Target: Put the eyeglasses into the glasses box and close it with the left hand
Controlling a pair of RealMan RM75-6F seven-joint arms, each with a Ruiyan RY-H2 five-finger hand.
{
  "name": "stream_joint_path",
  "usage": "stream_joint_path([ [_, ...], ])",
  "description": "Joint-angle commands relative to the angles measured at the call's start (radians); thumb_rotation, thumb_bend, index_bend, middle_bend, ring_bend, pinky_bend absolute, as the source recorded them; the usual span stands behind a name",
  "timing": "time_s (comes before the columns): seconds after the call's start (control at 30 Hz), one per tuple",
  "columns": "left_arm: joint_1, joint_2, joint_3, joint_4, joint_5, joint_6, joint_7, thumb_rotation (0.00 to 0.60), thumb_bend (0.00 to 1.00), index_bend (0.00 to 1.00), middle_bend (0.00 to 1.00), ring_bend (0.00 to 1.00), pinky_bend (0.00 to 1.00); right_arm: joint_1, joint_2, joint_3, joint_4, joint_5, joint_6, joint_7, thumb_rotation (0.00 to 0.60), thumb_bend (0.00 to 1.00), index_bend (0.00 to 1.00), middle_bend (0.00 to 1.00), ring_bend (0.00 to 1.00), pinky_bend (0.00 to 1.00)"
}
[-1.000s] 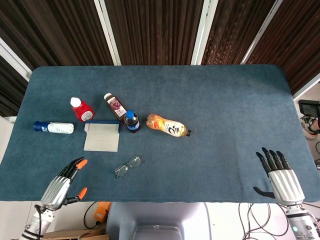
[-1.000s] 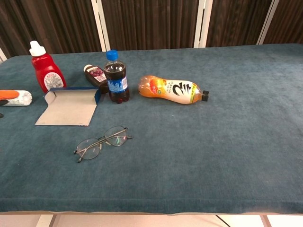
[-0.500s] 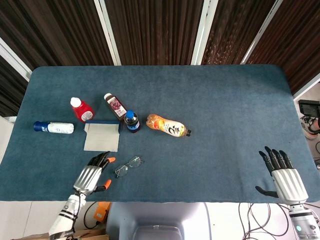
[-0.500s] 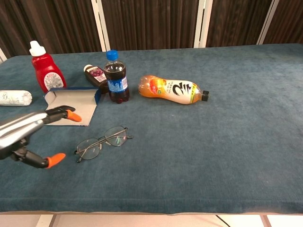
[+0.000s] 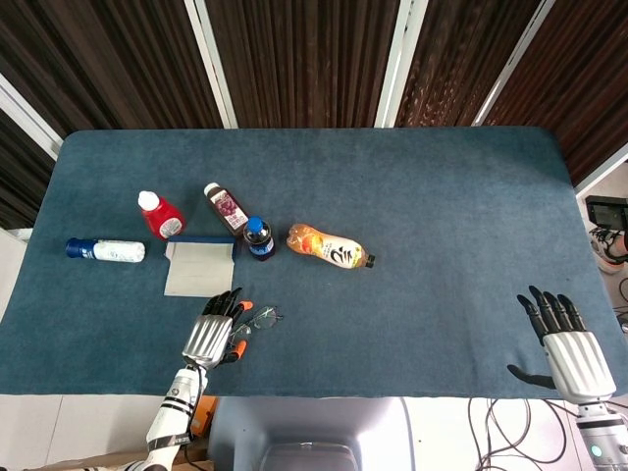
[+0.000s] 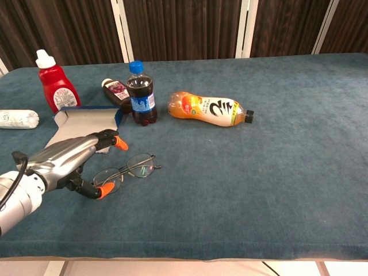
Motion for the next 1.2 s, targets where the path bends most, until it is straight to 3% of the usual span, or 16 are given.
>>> stream_joint_path([
  [0.03, -0.010, -0.005, -0.005, -0.012, -0.055, -0.004, 0.029, 0.600, 0.33, 0.19, 0.00, 0.00, 0.09, -0.003, 0.003, 0.001, -0.001, -0.004, 0.004, 0.006, 0.600, 0.03, 0.00, 0.00, 0.00, 0.00],
  [0.43, -0.050, 0.030, 0.005, -0.071, -0.144, -0.035, 0.054, 0.600, 0.32, 0.27, 0.00, 0.00, 0.10, -0.011, 0.012, 0.007, -0.003, -0.009, 0.004, 0.025, 0.600, 0.03, 0.00, 0.00, 0.00, 0.00],
  [0.87, -0.062, 0.087, 0.056, -0.124, -0.116, -0.040, 0.025, 0.600, 0.33, 0.46, 0.06, 0.00, 0.09, -0.013, 0.013, 0.010, -0.008, -0.009, -0.008, 0.019, 0.600, 0.04, 0.00, 0.00, 0.00, 0.00],
  [1.2, -0.066, 0.081, 0.071, -0.111, -0.109, -0.015, 0.012, 0.600, 0.35, 0.55, 0.10, 0.00, 0.10, -0.014, 0.017, 0.012, -0.010, -0.009, -0.016, 0.023, 0.600, 0.03, 0.00, 0.00, 0.00, 0.00],
])
